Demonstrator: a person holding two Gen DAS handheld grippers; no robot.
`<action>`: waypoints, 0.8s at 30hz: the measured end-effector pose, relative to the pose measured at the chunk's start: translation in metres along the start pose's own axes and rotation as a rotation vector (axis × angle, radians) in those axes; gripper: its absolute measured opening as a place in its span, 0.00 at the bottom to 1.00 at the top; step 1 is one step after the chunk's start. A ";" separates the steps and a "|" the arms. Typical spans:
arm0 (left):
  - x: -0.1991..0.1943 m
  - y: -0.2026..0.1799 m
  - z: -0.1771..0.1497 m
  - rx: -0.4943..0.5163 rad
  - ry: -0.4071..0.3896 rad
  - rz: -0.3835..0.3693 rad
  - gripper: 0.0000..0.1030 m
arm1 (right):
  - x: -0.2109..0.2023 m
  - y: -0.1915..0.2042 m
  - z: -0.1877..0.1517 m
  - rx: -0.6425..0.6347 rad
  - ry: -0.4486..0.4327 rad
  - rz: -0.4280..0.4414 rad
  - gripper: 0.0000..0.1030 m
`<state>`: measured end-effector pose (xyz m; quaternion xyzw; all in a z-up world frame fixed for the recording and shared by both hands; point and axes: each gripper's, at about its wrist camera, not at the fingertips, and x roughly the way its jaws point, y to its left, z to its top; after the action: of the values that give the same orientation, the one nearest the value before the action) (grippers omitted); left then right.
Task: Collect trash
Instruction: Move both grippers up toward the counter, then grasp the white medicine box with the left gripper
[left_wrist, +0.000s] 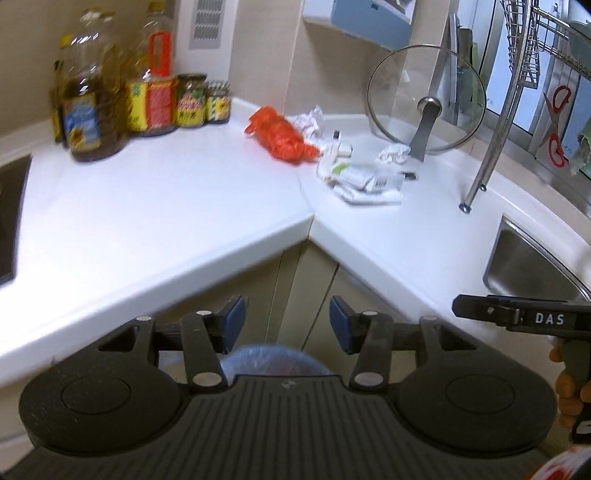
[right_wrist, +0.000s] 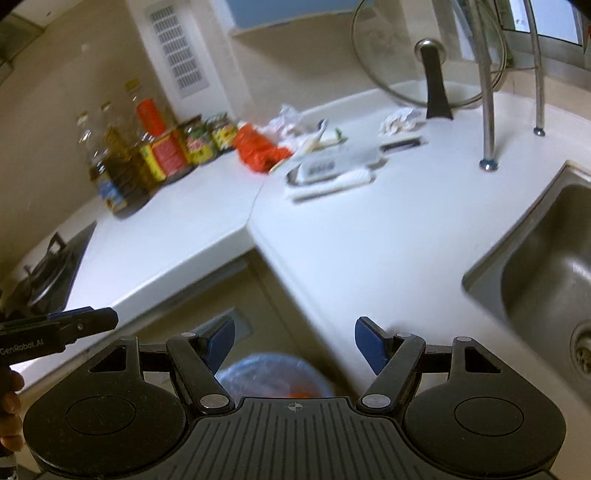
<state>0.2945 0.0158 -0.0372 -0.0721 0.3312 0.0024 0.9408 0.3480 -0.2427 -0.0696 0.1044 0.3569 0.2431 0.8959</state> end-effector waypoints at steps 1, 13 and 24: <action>0.006 -0.004 0.008 0.008 -0.007 -0.002 0.50 | 0.002 -0.005 0.006 0.001 -0.006 -0.001 0.70; 0.097 -0.059 0.090 0.146 -0.061 -0.116 0.72 | 0.039 -0.067 0.075 0.040 -0.059 -0.026 0.70; 0.179 -0.089 0.128 0.284 -0.020 -0.153 0.81 | 0.080 -0.111 0.112 0.094 -0.061 -0.069 0.70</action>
<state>0.5181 -0.0622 -0.0385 0.0367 0.3122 -0.1154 0.9423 0.5154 -0.2984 -0.0756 0.1413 0.3436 0.1917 0.9084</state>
